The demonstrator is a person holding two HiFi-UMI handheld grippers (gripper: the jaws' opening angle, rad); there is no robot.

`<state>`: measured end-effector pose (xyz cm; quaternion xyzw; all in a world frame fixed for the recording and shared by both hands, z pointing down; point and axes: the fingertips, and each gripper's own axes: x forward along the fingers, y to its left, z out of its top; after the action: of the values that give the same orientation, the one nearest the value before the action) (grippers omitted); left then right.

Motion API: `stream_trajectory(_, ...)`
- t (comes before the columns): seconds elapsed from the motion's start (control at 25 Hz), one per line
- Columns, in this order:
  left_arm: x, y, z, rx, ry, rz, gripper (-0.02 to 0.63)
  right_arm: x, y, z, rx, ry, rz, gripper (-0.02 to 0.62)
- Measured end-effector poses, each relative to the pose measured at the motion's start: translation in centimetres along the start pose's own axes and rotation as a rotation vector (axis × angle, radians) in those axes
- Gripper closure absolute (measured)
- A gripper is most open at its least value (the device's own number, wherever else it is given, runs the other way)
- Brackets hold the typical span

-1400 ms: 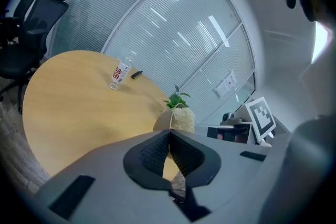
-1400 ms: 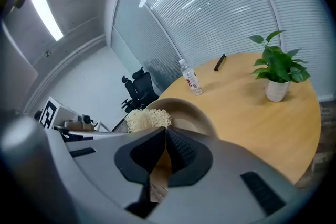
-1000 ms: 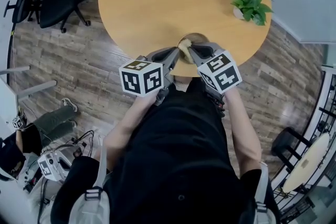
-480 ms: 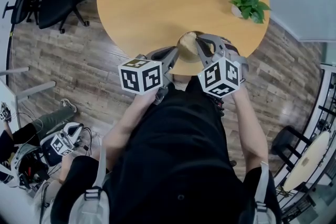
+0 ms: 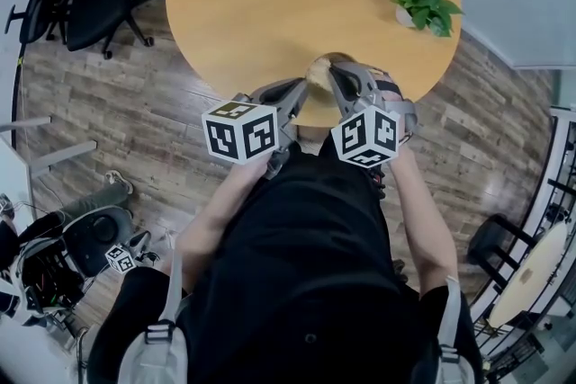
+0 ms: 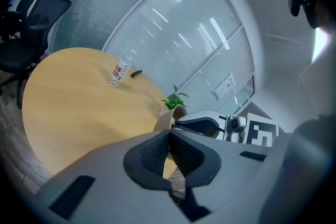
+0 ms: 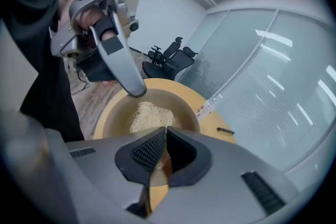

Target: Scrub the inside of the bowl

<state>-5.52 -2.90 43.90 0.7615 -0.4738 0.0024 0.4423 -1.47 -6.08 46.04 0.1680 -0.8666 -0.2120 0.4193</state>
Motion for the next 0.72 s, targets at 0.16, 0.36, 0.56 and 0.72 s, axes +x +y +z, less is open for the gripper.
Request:
stream_trajectory(0.16, 0.1, -0.3, -0.1, 0.007, 0.001, -0.006, 0.592, -0.4, 0.8, -0.4, 0.276, -0.015, 0.146, 0.569)
stream_trajectory(0.36, -0.2, -0.5, -0.3, 0.004, 0.000, -0.006, 0.592, -1.2, 0.3, -0.5, 0.716, -0.075, 0.223, 0.569)
stream_trajectory(0.56, -0.2, -0.9, -0.4, 0.011, -0.001, -0.012, 0.592, -2.4, -1.9, -0.9, 1.116, -0.188, 0.239, 0.570)
stream_trajectory(0.72, -0.3, -0.8, -0.5, 0.004, -0.005, -0.015, 0.592, -2.8, -2.5, -1.6, 1.172, -0.199, 0.198, 0.570)
